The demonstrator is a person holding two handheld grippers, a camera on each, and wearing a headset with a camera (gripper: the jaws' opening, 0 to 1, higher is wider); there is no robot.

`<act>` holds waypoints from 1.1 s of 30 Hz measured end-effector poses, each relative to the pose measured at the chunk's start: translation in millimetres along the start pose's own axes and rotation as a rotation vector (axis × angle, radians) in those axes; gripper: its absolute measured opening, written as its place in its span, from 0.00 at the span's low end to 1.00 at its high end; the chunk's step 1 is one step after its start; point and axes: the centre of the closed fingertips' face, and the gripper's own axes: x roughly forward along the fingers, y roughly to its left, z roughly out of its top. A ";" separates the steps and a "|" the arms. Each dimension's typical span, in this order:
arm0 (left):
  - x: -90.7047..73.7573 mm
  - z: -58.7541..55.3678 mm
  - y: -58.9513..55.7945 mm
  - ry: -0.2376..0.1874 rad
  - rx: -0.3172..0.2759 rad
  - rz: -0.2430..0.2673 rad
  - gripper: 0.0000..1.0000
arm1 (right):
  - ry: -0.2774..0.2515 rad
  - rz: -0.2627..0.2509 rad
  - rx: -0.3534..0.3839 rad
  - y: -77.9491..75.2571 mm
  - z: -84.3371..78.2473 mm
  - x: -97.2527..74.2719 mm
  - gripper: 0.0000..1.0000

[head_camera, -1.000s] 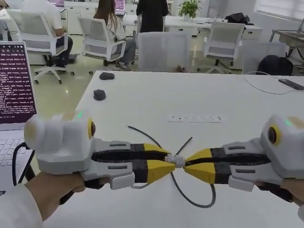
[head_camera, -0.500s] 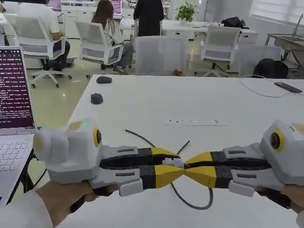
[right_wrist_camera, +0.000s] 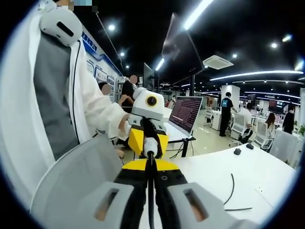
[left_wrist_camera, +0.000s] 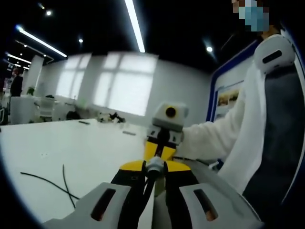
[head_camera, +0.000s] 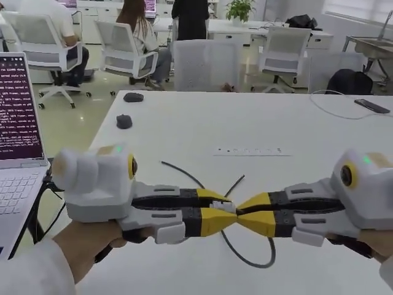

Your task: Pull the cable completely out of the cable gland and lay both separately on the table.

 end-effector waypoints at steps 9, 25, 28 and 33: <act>-11.9 -10.4 8.9 -0.008 -0.028 0.051 0.15 | 0.111 -0.002 -0.025 -7.1 -30.0 -6.8 0.02; -21.1 -3.7 15.2 -0.049 -0.050 0.078 0.15 | 0.299 -0.062 0.022 -16.8 -97.5 -35.2 0.01; -21.2 -1.4 15.5 -0.069 -0.057 0.081 0.15 | 0.316 -0.079 0.041 -17.9 -106.1 -41.1 0.01; -21.0 1.0 14.1 -0.084 -0.064 0.079 0.16 | 0.301 -0.109 0.070 -19.0 -107.4 -47.1 0.02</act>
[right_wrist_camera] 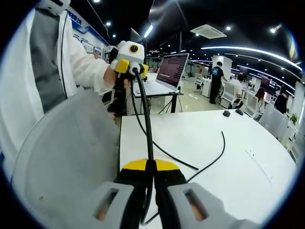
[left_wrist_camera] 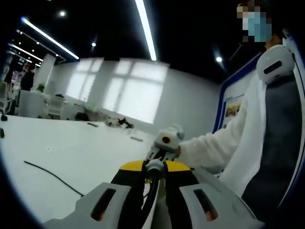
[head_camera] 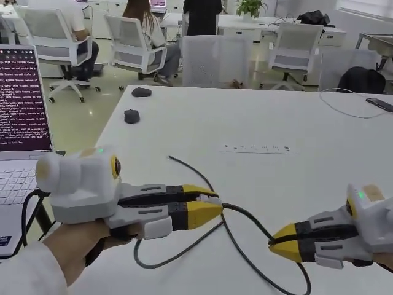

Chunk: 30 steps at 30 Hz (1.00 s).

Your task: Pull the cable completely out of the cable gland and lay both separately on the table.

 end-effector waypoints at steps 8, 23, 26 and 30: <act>3.0 -2.1 2.0 0.016 0.012 0.018 0.16 | 0.010 -0.024 0.020 -1.9 -1.6 -0.5 0.02; 22.9 -12.9 3.9 0.063 0.020 0.052 0.16 | -0.177 -0.023 -0.001 -2.9 74.2 -15.9 0.21; 29.1 -17.4 3.9 0.078 0.017 0.059 0.16 | -0.202 -0.007 -0.017 1.7 85.9 -16.9 0.20; 37.1 -18.6 2.0 0.079 0.015 0.063 0.16 | -0.207 0.001 -0.057 4.4 87.2 -17.4 0.19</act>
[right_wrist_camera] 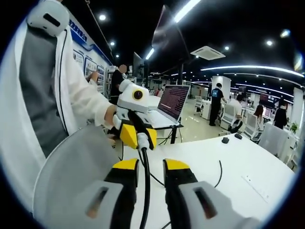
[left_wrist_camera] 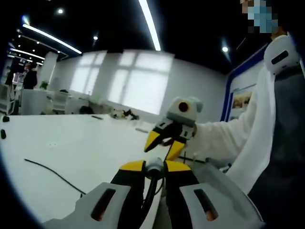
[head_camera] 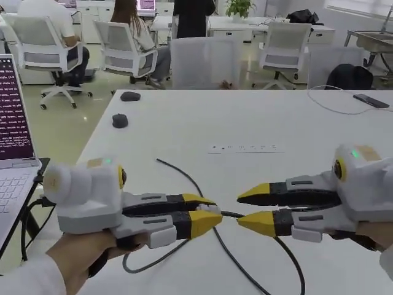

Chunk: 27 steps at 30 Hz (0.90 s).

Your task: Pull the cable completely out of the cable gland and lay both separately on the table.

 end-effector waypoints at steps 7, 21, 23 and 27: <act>13.8 -1.2 -4.7 -0.016 -0.015 0.023 0.16 | -0.009 0.041 0.008 -2.3 -6.8 -6.6 0.10; 13.9 -4.4 -6.6 -0.006 -0.017 0.075 0.16 | 0.007 0.139 -0.049 5.7 -11.8 0.5 0.03; 13.1 -3.3 -2.4 -0.004 -0.020 0.071 0.16 | 0.011 0.133 -0.052 2.3 -12.2 1.7 0.03; 11.9 -0.6 -0.4 -0.004 -0.007 0.052 0.16 | 0.031 0.123 -0.077 -1.7 -14.1 2.1 0.03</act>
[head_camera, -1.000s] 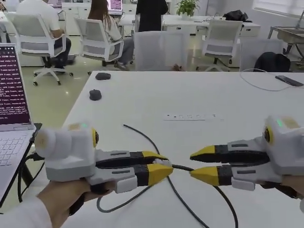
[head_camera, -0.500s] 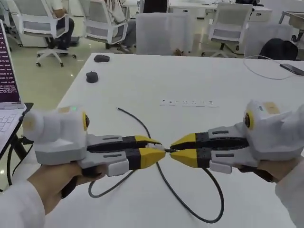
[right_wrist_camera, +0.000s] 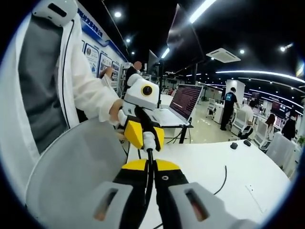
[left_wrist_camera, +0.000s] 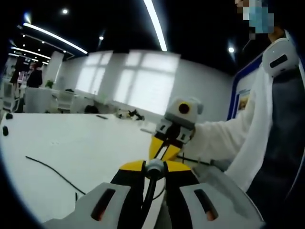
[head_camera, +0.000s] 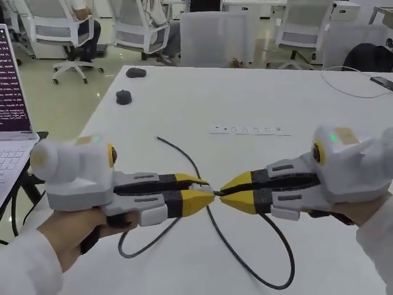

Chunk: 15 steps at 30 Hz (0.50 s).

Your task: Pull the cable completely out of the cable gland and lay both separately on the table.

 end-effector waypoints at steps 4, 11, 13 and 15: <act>-1.5 -1.1 5.6 0.002 -0.007 -0.008 0.16 | 0.028 -0.013 0.008 -3.3 -6.9 -3.1 0.03; -6.9 -2.7 15.0 -0.019 -0.028 -0.016 0.16 | 0.069 -0.051 0.034 -12.9 -27.3 -12.2 0.03; -7.1 -3.0 16.1 -0.021 -0.030 -0.020 0.16 | 0.075 -0.055 0.039 -13.4 -30.6 -14.1 0.03; -6.4 -2.7 17.7 -0.020 -0.026 -0.026 0.16 | 0.090 -0.067 0.041 -15.0 -35.4 -18.1 0.03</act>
